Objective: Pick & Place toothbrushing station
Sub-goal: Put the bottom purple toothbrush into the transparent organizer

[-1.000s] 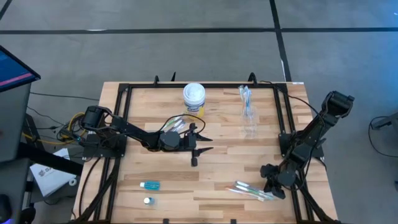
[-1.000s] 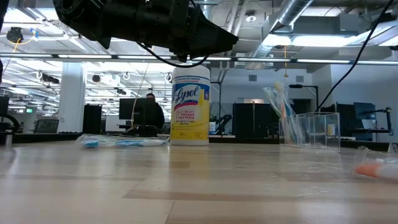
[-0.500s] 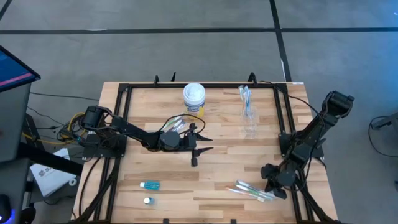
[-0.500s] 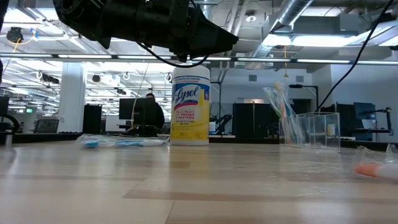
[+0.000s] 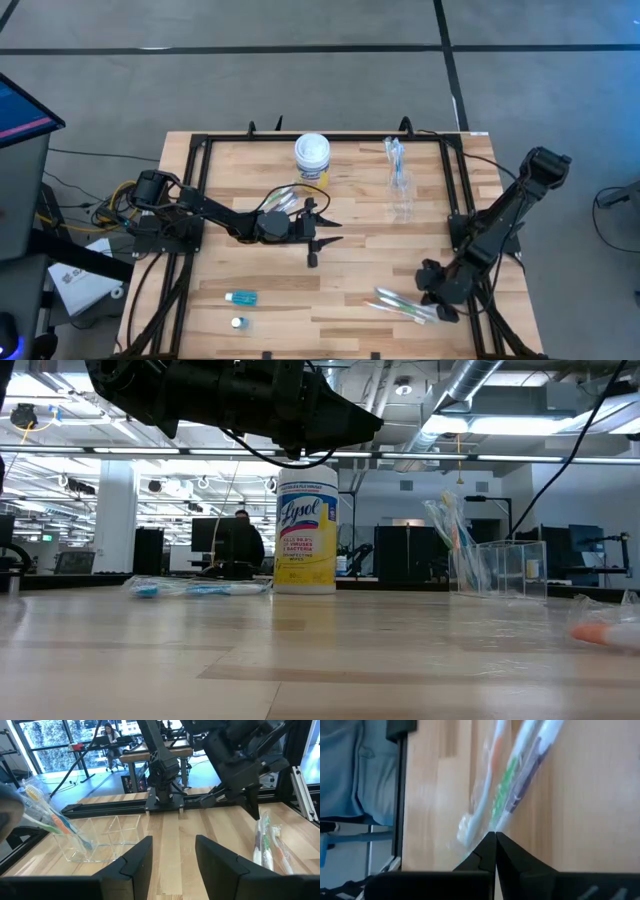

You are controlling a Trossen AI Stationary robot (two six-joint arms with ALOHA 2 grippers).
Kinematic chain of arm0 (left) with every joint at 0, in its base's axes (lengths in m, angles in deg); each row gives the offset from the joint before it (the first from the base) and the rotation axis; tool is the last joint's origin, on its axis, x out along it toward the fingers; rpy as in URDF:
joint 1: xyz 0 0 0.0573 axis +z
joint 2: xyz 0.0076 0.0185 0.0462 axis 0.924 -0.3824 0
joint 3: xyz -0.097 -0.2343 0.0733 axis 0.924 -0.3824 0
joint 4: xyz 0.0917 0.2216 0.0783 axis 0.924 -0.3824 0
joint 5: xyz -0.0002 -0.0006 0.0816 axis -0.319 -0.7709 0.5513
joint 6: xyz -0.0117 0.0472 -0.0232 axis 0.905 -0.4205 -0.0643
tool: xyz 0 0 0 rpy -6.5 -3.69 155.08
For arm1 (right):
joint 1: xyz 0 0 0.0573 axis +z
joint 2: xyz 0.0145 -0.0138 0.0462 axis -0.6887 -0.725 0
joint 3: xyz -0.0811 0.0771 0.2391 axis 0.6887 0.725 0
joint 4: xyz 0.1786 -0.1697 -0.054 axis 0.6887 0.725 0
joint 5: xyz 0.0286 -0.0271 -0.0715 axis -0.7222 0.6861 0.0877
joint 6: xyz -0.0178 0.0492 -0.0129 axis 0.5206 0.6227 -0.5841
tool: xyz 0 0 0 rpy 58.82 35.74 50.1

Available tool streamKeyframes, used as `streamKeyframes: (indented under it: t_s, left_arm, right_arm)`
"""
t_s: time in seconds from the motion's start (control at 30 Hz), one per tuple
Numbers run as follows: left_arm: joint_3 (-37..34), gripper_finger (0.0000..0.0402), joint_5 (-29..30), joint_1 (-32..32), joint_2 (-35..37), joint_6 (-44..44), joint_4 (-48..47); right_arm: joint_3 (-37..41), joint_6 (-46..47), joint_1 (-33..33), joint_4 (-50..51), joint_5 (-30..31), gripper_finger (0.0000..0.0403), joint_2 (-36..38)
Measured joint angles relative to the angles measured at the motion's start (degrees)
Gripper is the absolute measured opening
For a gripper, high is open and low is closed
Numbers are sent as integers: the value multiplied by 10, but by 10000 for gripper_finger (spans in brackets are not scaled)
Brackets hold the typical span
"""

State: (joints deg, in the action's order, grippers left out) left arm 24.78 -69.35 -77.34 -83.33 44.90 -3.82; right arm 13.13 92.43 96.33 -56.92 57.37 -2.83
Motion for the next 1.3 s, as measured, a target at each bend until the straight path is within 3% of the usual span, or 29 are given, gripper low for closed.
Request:
streamKeyframes:
  t_s: [0.23, 0.57, 0.9, 1.3]
  left_arm:
    - [0, 142, -13, 0, 0, 0, 0]
    - [0, 142, -154, -4, 0, 0, 0]
    - [0, 142, -180, -20, 0, 27, 0]
    - [0, 136, -181, -23, 0, 28, 0]
  right_arm:
    - [-37, -78, -41, 45, 9, 0, 0]
    - [-93, -183, -94, 91, 11, 0, 0]
    - [-142, -262, -141, 127, 11, 0, 0]
    - [-153, -181, -136, 191, 6, 11, -38]
